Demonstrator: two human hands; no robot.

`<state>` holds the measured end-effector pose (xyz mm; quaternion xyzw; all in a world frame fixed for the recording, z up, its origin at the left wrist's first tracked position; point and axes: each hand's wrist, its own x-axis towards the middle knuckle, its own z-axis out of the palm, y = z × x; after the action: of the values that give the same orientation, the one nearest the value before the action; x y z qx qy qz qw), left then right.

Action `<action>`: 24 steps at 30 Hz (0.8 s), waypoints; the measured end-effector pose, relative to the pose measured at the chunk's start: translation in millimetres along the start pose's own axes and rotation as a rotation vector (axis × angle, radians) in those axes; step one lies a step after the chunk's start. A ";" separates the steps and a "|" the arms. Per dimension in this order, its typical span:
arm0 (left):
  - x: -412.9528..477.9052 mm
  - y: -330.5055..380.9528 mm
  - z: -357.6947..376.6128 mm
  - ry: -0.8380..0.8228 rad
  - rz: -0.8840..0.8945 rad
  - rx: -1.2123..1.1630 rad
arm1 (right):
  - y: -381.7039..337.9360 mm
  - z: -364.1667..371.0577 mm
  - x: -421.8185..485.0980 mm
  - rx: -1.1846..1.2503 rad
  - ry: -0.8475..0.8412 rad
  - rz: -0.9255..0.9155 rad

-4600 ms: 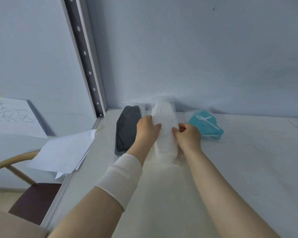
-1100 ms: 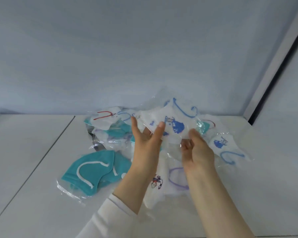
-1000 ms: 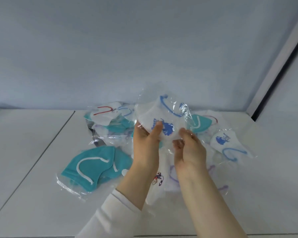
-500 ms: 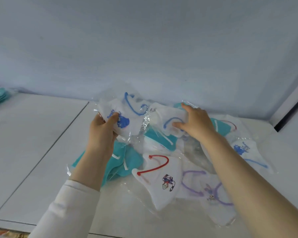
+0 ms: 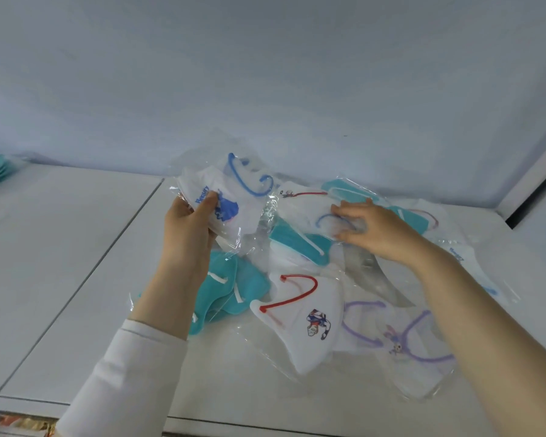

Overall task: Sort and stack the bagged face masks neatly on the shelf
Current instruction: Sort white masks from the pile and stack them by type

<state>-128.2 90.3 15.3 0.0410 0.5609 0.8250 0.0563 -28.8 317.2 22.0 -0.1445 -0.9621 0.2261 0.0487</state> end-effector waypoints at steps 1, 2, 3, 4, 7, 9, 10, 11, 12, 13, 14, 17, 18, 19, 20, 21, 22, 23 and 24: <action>0.1 2.8 -0.8 0.012 -0.002 -0.010 | 0.8 -3.6 -3.7 0.047 0.054 -0.013; 0.4 5.7 -1.8 0.027 -0.006 -0.025 | 1.4 -8.0 -6.2 0.094 0.119 -0.013; 1.5 8.1 -3.1 0.044 -0.006 -0.035 | 0.0 -13.7 -9.1 0.129 0.206 -0.013; 2.3 10.9 -4.2 0.057 -0.002 -0.042 | 0.4 -18.6 -10.0 0.158 0.309 -0.005; 8.3 15.5 -6.7 0.081 0.035 -0.047 | -0.5 -33.3 -11.7 0.292 0.581 0.068; 10.7 14.7 -4.1 0.072 0.045 -0.008 | 1.4 -39.5 -12.7 0.489 0.705 0.159; 10.4 12.6 -0.6 0.061 0.044 0.028 | 2.8 -41.1 -13.9 0.589 0.732 0.204; 9.6 9.6 3.1 0.048 0.040 0.068 | 3.1 -42.5 -16.1 0.689 0.732 0.248; 9.2 5.6 7.2 0.028 0.030 0.100 | 3.9 -43.7 -18.5 0.798 0.701 0.286; 8.2 1.9 12.0 0.003 0.023 0.126 | 3.9 -44.2 -21.5 0.910 0.645 0.317; 7.4 -2.6 16.6 -0.023 0.012 0.152 | 5.4 -43.7 -23.8 1.011 0.584 0.338; 2.1 -13.5 33.0 -0.114 -0.021 0.261 | 9.6 -37.8 -31.3 1.136 0.429 0.352; -2.1 -16.2 38.8 -0.149 -0.037 0.268 | 11.0 -34.9 -33.0 1.115 0.414 0.355; -7.7 -17.3 44.6 -0.187 -0.057 0.255 | 10.9 -32.2 -34.3 1.084 0.428 0.362; -13.8 -18.2 50.2 -0.233 -0.086 0.222 | 10.4 -29.6 -35.0 1.045 0.471 0.369; -19.4 -18.9 54.6 -0.281 -0.109 0.184 | 8.6 -26.7 -35.1 0.997 0.528 0.375; -23.2 -20.7 57.7 -0.325 -0.125 0.143 | 6.8 -23.3 -34.5 0.931 0.586 0.381; -28.9 -21.2 61.3 -0.368 -0.135 0.107 | 3.7 -19.1 -34.7 0.862 0.638 0.386; -31.7 -23.1 63.6 -0.404 -0.136 0.095 | 1.6 -14.4 -34.8 0.815 0.668 0.381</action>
<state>-87.4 152.9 17.0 0.1701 0.5777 0.7671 0.2209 7.1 314.2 33.1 -0.3492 -0.6858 0.5266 0.3612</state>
